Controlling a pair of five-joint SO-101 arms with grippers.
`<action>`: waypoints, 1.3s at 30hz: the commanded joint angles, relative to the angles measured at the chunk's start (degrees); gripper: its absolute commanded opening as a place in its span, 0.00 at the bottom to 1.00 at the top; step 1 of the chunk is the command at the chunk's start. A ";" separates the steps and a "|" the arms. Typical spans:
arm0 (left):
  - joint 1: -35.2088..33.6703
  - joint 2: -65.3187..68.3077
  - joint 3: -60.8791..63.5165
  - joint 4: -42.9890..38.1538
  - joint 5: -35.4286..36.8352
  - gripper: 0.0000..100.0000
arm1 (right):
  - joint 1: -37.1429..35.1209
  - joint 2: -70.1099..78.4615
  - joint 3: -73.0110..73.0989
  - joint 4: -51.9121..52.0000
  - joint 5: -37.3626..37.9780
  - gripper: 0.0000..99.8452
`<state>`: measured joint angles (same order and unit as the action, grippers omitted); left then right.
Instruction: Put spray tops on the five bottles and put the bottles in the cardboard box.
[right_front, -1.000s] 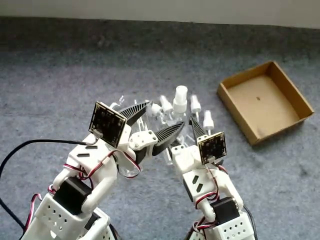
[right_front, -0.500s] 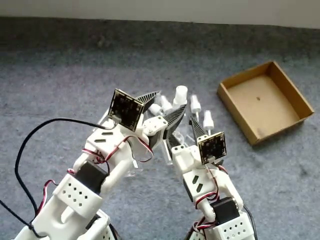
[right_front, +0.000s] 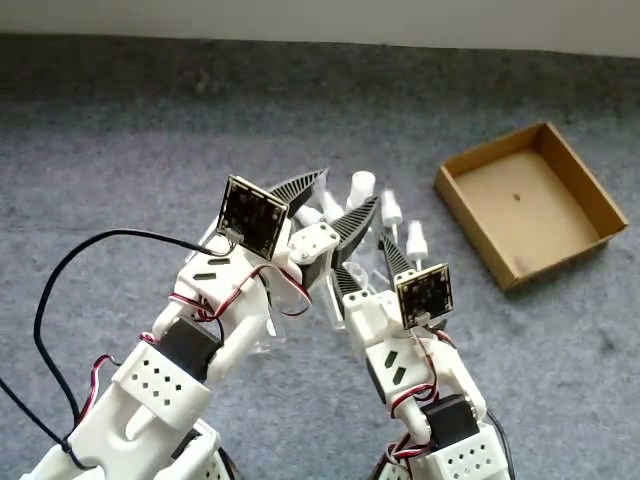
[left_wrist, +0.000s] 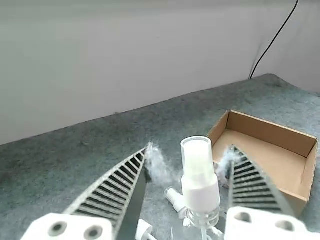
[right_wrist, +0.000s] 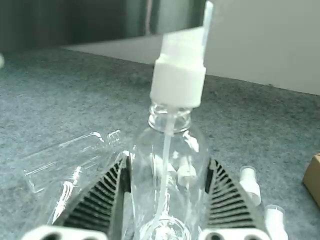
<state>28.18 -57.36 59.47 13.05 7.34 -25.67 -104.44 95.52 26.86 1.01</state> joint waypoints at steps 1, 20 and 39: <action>0.22 0.13 -0.22 -1.23 2.29 0.19 | 0.48 -0.75 3.30 0.04 -0.18 0.08; 2.07 -14.29 4.26 8.26 4.13 0.19 | 4.26 -0.75 2.86 0.31 -0.18 0.08; -0.22 -26.68 7.96 37.98 2.73 0.16 | 9.63 -0.13 -9.36 9.45 0.00 0.08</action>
<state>28.70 -83.30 65.01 48.84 10.59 -17.05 -104.53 91.65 36.44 1.01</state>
